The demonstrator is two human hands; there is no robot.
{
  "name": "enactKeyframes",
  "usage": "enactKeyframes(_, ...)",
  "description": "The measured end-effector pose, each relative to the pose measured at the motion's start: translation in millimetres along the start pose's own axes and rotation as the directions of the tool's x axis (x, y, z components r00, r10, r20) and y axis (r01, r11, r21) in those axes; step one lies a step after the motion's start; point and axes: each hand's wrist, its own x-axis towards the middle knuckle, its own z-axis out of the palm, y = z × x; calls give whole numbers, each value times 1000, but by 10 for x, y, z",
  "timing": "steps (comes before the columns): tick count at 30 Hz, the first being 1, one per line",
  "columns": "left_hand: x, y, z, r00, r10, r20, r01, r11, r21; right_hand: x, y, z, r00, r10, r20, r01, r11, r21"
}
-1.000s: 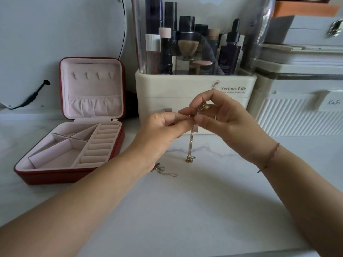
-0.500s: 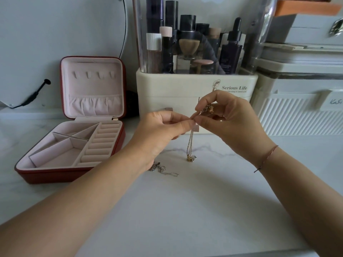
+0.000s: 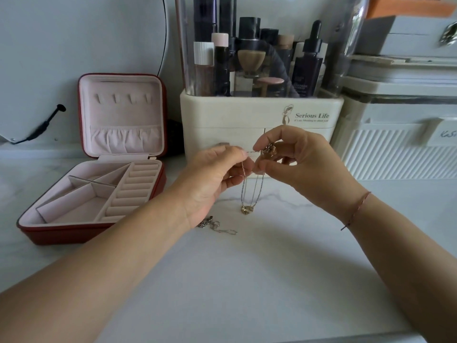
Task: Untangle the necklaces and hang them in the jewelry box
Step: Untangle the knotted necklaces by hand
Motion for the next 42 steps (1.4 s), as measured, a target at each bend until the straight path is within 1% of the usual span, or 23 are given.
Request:
enactKeyframes(1, -1, 1, -4, 1000, -4, -3, 4, 1000, 0, 5, 5, -13, 1000, 9, -2, -9, 999, 40)
enactKeyframes(3, -1, 4, -14, 1000, -12, -6, 12, 1000, -11, 16, 11, -42, 999, 45, -5, -43, 979, 201)
enactKeyframes(5, 4, 6, -23, 1000, -13, -7, 13, 1000, -18, 28, 14, -73, 996, 88, -6, -80, 925, 371)
enactKeyframes(6, 4, 6, -27, 1000, -15, -3, 15, 1000, -12, 33, 15, -91, 994, 106, -3, -95, 898, 429)
enactKeyframes(10, -1, 2, -43, 998, -33, 50, 32, 999, 21, 31, 12, -133, 986, 163, 35, -154, 812, 563)
enactKeyframes(14, 4, 7, -59, 998, -29, 57, 31, 999, -20, 36, 20, -136, 981, 186, 51, -179, 783, 596)
enactKeyframes(19, 23, 41, -73, 997, -59, 51, 68, 977, -203, 55, 51, -156, 976, 213, 53, -206, 800, 564)
enactKeyframes(23, 26, 66, -83, 997, -59, 53, 71, 958, -277, 54, 23, -176, 968, 251, 32, -220, 774, 594)
enactKeyframes(26, 29, 68, -91, 998, -58, 34, 66, 950, -304, 50, 8, -193, 970, 244, -12, -197, 808, 555)
enactKeyframes(31, 37, 52, -79, 998, -57, -14, 52, 967, -250, 50, 20, -176, 969, 240, -49, -185, 846, 500)
enactKeyframes(34, 56, 44, -128, 996, -62, -58, 50, 981, -187, 66, 39, -189, 966, 240, -94, -157, 837, 524)
enactKeyframes(37, 64, 16, -166, 997, -66, -43, 64, 996, -58, 75, 44, -207, 971, 195, -141, -83, 821, 566)
enactKeyframes(39, 64, -10, -158, 996, -89, -29, 89, 996, 0, 71, 47, -217, 976, 143, -165, -31, 840, 542)
enactKeyframes(42, 53, -27, -132, 987, -161, 0, 161, 986, 51, 68, 57, -246, 979, 89, -185, 15, 866, 500)
